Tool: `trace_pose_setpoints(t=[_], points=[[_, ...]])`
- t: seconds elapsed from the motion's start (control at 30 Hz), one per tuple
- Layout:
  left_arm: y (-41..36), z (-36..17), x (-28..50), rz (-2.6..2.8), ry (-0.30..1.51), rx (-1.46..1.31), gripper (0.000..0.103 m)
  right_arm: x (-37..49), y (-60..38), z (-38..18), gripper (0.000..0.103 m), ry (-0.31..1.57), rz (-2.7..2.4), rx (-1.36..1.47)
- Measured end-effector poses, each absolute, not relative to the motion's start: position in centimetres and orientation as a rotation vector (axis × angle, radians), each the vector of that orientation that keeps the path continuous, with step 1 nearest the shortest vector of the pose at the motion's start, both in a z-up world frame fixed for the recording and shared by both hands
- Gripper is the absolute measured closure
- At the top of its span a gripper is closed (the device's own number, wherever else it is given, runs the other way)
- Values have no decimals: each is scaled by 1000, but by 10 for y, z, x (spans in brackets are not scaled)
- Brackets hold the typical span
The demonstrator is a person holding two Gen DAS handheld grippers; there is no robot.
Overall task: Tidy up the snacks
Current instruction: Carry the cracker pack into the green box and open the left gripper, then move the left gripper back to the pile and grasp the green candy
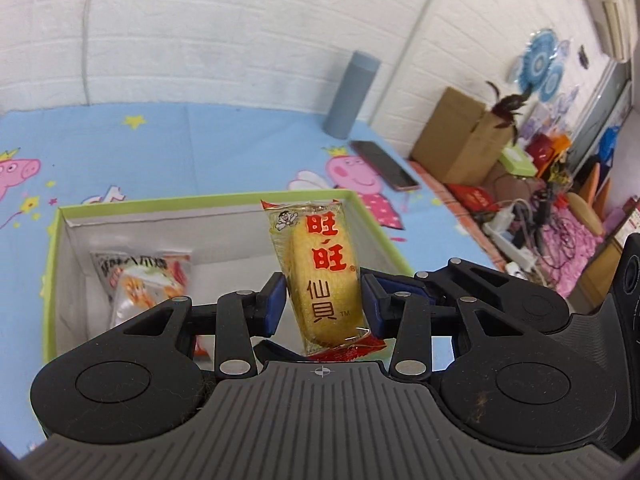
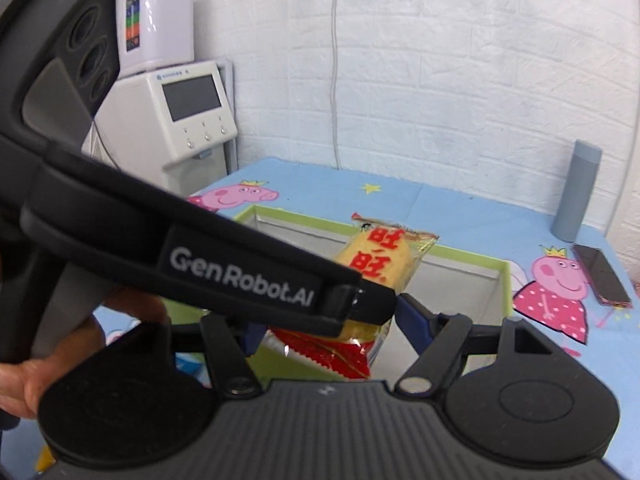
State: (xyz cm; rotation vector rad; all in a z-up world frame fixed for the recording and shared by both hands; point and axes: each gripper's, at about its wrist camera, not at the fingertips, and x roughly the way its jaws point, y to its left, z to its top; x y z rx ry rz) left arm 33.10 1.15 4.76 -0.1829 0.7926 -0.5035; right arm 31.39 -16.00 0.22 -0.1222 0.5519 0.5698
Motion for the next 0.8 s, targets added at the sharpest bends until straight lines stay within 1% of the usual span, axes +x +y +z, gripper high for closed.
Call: trace_pose_setpoints(t=[0.1,0.13,0.17,0.2,0.23,0.27,0.3,0.33,0.4,0.47,0.6,0.8], points=[[16,30,355,-486,824,-179,80,345,-156,-14,27,595,592,-107],[16,27,359,-478,824,-175,78,353,-155,-19,28,605,596,-106],[16,26,362,-466,818,-172,69,356,-153,-23,28,615,601,-105],[17,26,363,-456,812,-171,62,356,-152,-25,26,617,601,-106],[19,28,361,-450,797,-170,52,355,-152,-26,22,611,596,-108],[20,32,357,-444,780,-167,49,352,-153,-25,21,605,591,-107],[21,36,351,-440,765,-161,49,348,-157,-21,21,596,583,-102],[22,42,343,-441,748,-155,49,343,-162,-17,17,585,578,-92],[24,51,322,-452,720,-159,45,323,-176,-4,13,549,571,-66],[25,60,294,-471,692,-167,36,295,-191,5,11,513,564,-54],[24,56,239,-504,683,-190,36,232,-215,7,10,488,542,-35],[26,27,165,-506,730,-239,37,135,-231,-24,10,541,537,90]])
